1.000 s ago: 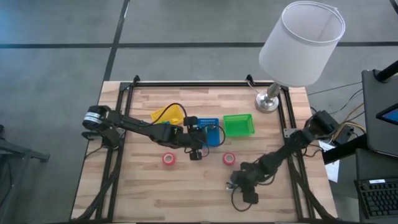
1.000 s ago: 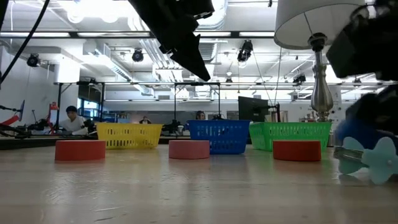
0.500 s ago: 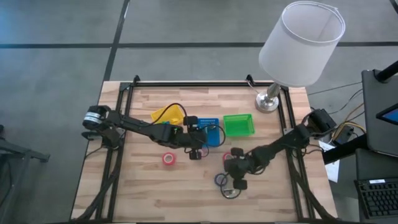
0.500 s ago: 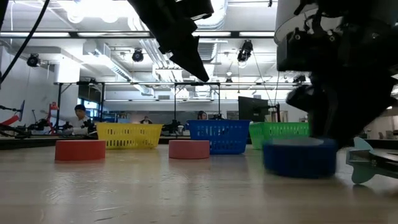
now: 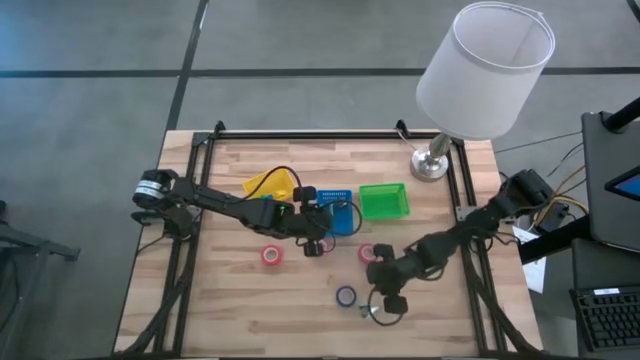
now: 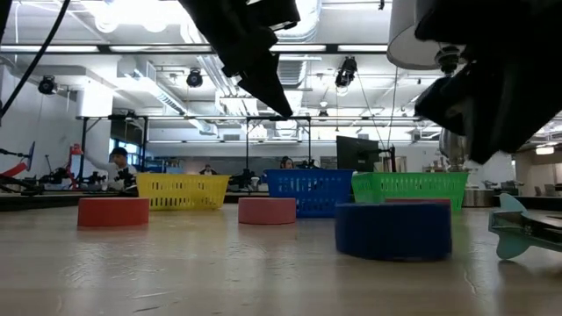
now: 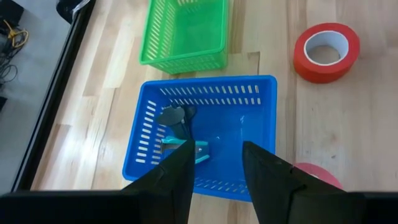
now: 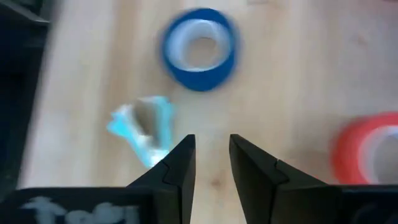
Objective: Pick and place Stapler, Stapler remover, tape
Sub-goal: Put the light blue staple remover into the blue basket
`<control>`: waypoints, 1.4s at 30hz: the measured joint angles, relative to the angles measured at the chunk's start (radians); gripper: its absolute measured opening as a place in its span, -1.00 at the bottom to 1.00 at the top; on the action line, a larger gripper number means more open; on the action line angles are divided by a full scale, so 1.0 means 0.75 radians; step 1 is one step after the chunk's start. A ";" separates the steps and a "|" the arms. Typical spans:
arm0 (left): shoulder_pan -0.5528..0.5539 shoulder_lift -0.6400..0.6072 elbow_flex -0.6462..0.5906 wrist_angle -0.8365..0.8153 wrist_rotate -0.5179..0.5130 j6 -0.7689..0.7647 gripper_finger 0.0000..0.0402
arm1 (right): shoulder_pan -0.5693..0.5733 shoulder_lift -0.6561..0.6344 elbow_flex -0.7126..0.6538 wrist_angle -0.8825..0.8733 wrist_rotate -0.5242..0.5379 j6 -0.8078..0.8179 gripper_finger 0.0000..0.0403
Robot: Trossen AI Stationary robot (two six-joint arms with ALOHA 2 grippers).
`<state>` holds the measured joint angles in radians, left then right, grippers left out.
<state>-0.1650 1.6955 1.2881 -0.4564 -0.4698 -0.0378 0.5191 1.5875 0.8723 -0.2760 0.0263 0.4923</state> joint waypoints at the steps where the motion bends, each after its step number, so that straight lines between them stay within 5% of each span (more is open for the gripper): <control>1: 0.000 0.000 0.000 -0.006 0.000 0.000 -0.33 | 0.015 0.001 0.000 0.023 -0.028 -0.001 -0.53; 42: 0.000 0.000 0.000 -0.043 0.001 -0.065 -0.33 | 0.052 0.282 0.005 0.345 -0.104 -0.034 -0.34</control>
<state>-0.1650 1.6955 1.2881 -0.4884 -0.4690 -0.0868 0.5583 1.7987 0.8762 -0.0172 -0.0521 0.4668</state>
